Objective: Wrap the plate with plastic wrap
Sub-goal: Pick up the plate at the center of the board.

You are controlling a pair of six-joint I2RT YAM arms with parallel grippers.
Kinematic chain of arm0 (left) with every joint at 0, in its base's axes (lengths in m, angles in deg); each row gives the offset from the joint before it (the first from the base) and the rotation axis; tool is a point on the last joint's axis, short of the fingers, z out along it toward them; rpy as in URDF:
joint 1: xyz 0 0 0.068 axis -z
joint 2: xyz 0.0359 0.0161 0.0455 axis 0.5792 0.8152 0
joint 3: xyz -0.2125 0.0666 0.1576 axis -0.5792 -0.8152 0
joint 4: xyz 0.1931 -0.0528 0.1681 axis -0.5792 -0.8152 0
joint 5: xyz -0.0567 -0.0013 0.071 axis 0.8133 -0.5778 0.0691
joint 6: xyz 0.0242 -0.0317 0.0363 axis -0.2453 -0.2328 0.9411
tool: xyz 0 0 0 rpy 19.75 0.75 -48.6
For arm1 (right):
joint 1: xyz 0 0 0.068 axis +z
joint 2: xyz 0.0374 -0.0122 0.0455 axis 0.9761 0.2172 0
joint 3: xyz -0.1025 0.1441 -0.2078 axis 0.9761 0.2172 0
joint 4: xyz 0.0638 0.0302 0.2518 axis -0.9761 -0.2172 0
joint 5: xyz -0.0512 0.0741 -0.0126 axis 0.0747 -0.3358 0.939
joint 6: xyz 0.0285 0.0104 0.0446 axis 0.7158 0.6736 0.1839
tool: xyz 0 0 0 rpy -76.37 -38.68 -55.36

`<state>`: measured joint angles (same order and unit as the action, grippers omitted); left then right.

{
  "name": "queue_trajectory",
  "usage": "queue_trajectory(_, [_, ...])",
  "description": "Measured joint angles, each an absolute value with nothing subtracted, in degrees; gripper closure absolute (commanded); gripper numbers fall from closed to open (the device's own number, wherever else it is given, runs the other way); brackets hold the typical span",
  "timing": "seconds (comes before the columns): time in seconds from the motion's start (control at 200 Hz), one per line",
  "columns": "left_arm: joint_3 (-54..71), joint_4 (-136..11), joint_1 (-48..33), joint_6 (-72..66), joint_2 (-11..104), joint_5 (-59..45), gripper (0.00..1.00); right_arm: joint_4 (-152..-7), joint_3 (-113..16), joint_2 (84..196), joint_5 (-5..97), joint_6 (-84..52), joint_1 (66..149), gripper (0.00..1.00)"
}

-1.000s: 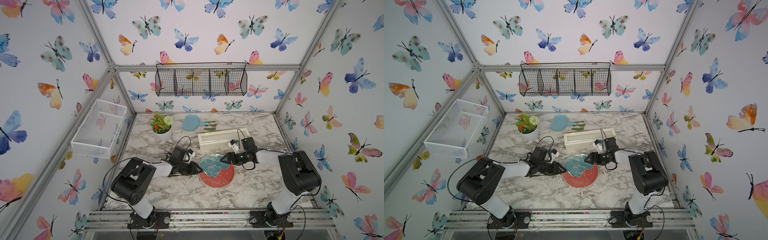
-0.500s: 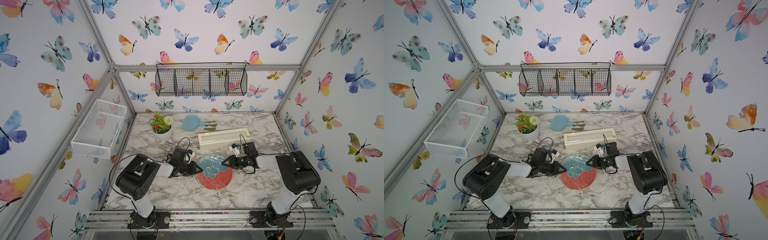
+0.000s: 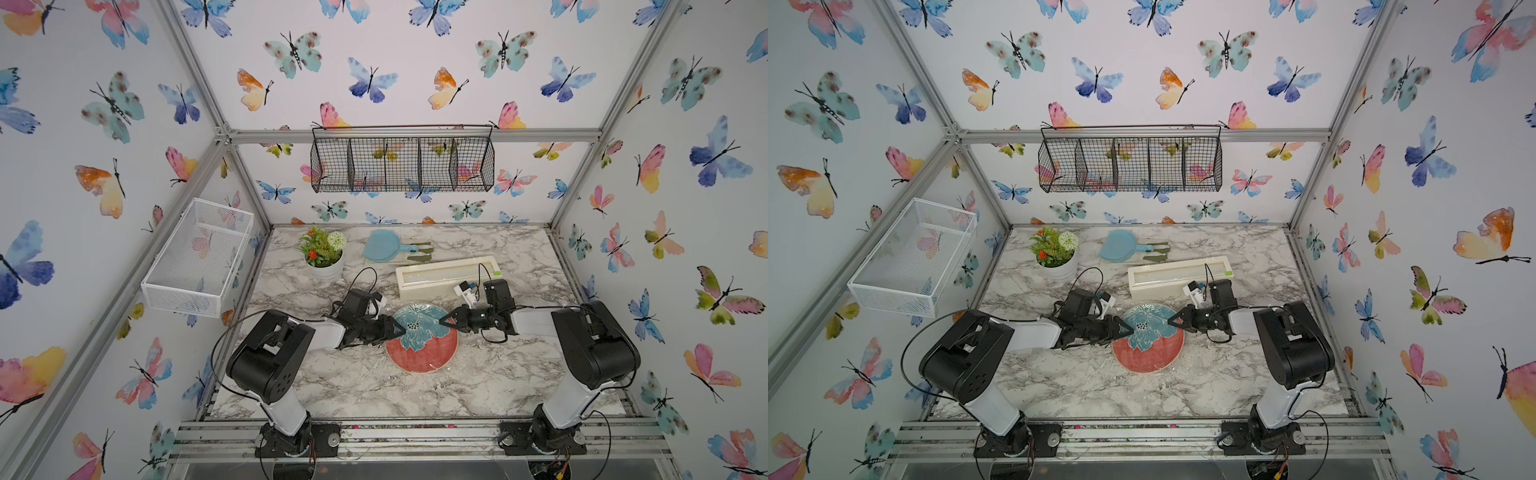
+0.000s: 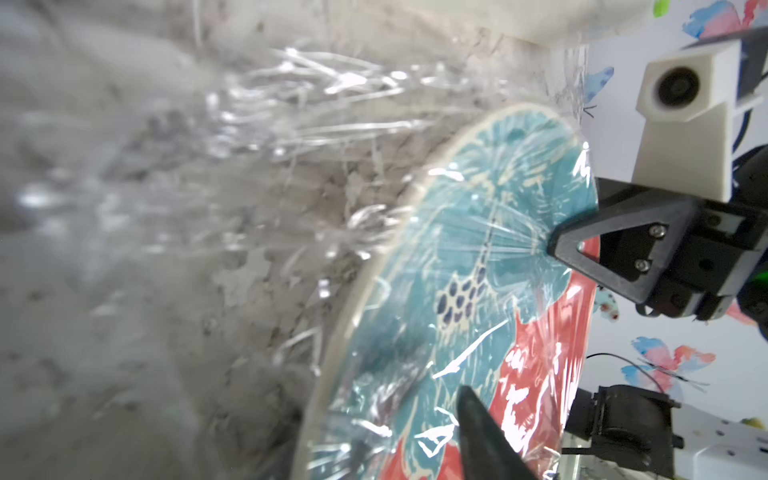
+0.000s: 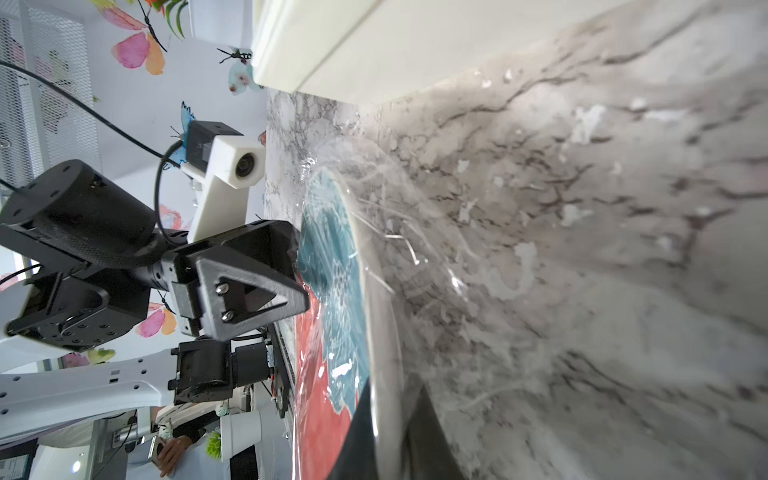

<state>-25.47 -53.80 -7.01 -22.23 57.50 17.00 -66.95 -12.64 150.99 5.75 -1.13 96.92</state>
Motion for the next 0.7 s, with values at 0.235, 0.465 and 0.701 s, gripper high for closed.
queue_trajectory(0.235, [-16.71, -65.12, -11.36, -12.90, 47.31, 6.86, 0.21, -67.35, -14.30, 150.42, 7.02, 0.58, 97.34, 0.98])
queue_trajectory(0.465, [-11.55, -66.25, -12.06, -9.21, 48.32, 6.25, 0.25, -65.93, -13.73, 151.60, 7.55, 2.24, 97.34, 0.98])
queue_trajectory(0.701, [-8.75, -70.21, -12.02, -3.33, 55.49, 12.34, 0.29, -62.98, -12.18, 151.71, 6.80, 3.24, 97.34, 0.98])
